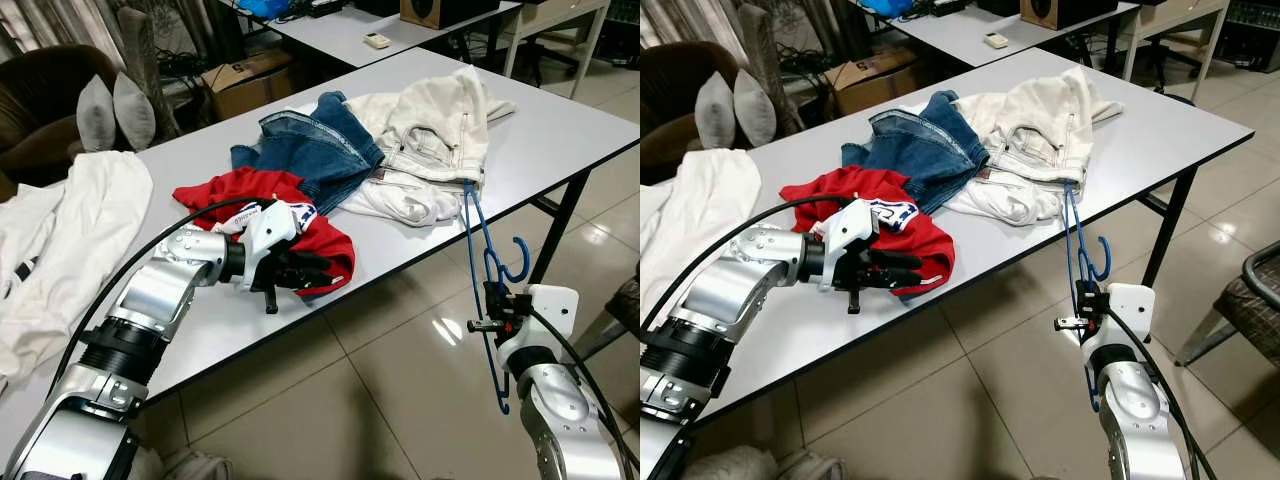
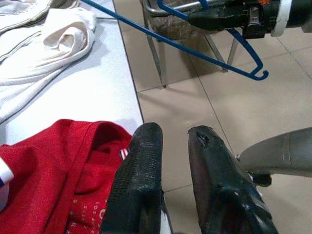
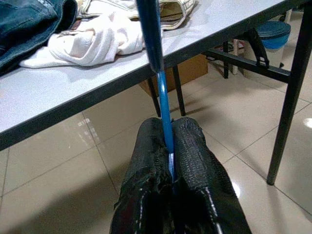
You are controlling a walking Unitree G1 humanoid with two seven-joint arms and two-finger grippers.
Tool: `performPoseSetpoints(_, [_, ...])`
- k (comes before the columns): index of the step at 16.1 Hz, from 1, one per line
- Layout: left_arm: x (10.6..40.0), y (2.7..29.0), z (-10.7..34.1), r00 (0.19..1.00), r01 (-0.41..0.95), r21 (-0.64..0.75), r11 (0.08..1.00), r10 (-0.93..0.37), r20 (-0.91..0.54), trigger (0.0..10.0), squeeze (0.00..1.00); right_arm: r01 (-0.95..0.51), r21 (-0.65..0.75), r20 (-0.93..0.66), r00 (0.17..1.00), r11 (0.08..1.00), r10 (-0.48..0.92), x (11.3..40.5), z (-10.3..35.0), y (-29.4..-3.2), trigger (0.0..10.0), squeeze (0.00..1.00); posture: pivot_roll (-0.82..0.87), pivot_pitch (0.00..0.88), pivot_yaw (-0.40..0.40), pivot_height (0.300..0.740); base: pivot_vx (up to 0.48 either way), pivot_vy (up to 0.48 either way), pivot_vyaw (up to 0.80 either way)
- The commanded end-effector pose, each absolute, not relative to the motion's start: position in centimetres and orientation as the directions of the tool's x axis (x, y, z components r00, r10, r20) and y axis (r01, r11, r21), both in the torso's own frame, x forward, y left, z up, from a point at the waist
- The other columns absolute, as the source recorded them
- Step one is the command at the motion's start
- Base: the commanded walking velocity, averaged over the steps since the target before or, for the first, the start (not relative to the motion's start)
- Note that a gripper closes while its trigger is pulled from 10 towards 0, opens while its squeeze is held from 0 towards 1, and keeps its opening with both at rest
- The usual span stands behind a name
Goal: Hang hanger
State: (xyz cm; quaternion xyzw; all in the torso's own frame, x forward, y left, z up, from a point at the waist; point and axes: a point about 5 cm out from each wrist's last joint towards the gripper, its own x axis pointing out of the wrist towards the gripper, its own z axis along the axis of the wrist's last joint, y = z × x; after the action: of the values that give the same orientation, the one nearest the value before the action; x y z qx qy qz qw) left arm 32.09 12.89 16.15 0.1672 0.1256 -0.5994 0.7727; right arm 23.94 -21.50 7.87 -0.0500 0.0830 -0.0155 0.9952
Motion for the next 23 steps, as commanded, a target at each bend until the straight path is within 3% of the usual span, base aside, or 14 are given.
performPoseSetpoints(1, [32.3, 13.9, 16.6, 0.285, 0.959, 0.122, 0.257, -0.879, -0.383, 10.0, 1.00, 0.000, -0.095, -0.168, 0.986, 0.995, -0.016, 24.2, 8.1, -21.0, 10.0, 0.00, -0.19, 0.000, 0.183, 0.740, 0.000, 0.000, 0.00])
performPoseSetpoints(2, [32.7, 14.4, 16.7, 0.333, 0.943, 0.159, 0.293, -0.855, -0.398, 10.0, 1.00, -0.002, -0.096, -0.168, 0.986, 0.995, -0.014, 24.2, 8.0, -21.1, 10.0, 0.00, -0.18, 0.000, 0.178, 0.740, 0.000, 0.000, 0.00])
performPoseSetpoints(3, [33.8, 15.4, 16.3, 0.460, 0.887, 0.276, 0.371, -0.761, -0.457, 10.0, 1.00, -0.007, -0.095, -0.171, 0.985, 0.995, -0.009, 24.3, 8.0, -21.0, 10.0, 0.00, -0.17, 0.000, 0.176, 0.740, 0.000, 0.000, 0.00])
performPoseSetpoints(6, [34.3, 15.8, 15.0, 0.563, 0.822, 0.413, 0.392, -0.669, -0.485, 10.0, 1.00, -0.014, -0.087, -0.169, 0.986, 0.996, -0.001, 24.5, 7.9, -20.5, 10.0, 0.00, -0.17, 0.000, 0.185, 0.740, 0.000, 0.000, 0.00])
performPoseSetpoints(7, [34.4, 15.7, 14.8, 0.593, 0.799, 0.441, 0.409, -0.654, -0.469, 10.0, 0.64, -0.014, -0.085, -0.169, 0.986, 0.996, -0.001, 24.5, 7.9, -20.5, 10.0, 0.00, -0.17, 0.000, 0.185, 0.740, 0.000, 0.000, 0.00])
performPoseSetpoints(8, [34.5, 15.7, 14.7, 0.603, 0.791, 0.455, 0.410, -0.651, -0.461, 10.0, 0.19, -0.014, -0.084, -0.170, 0.985, 0.996, -0.001, 24.4, 7.9, -20.4, 10.0, 0.00, -0.17, 0.000, 0.191, 0.740, 0.000, 0.000, 0.00])
performPoseSetpoints(9, [34.6, 15.7, 14.5, 0.614, 0.781, 0.476, 0.405, -0.640, -0.462, 10.0, 0.00, -0.012, -0.083, -0.170, 0.985, 0.996, -0.002, 24.4, 7.8, -20.4, 10.0, 0.00, -0.17, 0.000, 0.196, 0.740, 0.000, 0.000, 0.00])
performPoseSetpoints(11, [34.8, 15.7, 13.9, 0.610, 0.783, 0.482, 0.392, -0.635, -0.474, 10.0, 0.00, -0.004, -0.082, -0.170, 0.985, 0.997, -0.010, 24.2, 7.8, -20.5, 10.0, 0.00, -0.18, 0.000, 0.203, 0.740, 0.000, 0.000, 0.00])
performPoseSetpoints(12, [34.8, 15.8, 13.8, 0.608, 0.784, 0.482, 0.390, -0.636, -0.475, 8.1, 0.00, 0.000, -0.082, -0.169, 0.985, 0.997, -0.014, 24.2, 7.8, -20.6, 10.0, 0.00, -0.18, 0.000, 0.204, 0.740, 0.000, 0.000, 0.00])
performPoseSetpoints(13, [34.9, 15.8, 13.7, 0.610, 0.782, 0.488, 0.388, -0.635, -0.473, 0.9, 0.00, 0.004, -0.082, -0.169, 0.986, 0.997, -0.018, 24.2, 7.8, -20.6, 10.0, 0.00, -0.18, 0.000, 0.205, 0.740, 0.000, 0.000, 0.00])
performPoseSetpoints(14, [34.8, 15.9, 13.5, 0.604, 0.787, 0.492, 0.373, -0.632, -0.486, 0.0, 0.00, 0.004, -0.082, -0.169, 0.986, 0.997, -0.017, 24.2, 7.8, -20.6, 10.0, 0.00, -0.18, 0.000, 0.205, 0.740, 0.000, 0.000, 0.00])
performPoseSetpoints(23, [35.3, 16.1, 13.1, 0.633, 0.762, 0.521, 0.385, -0.614, -0.472, 0.0, 0.00, -0.012, -0.080, -0.173, 0.985, 0.997, -0.002, 24.3, 7.7, -20.3, 10.0, 0.00, -0.17, 0.000, 0.195, 0.740, 0.000, 0.000, 0.00])
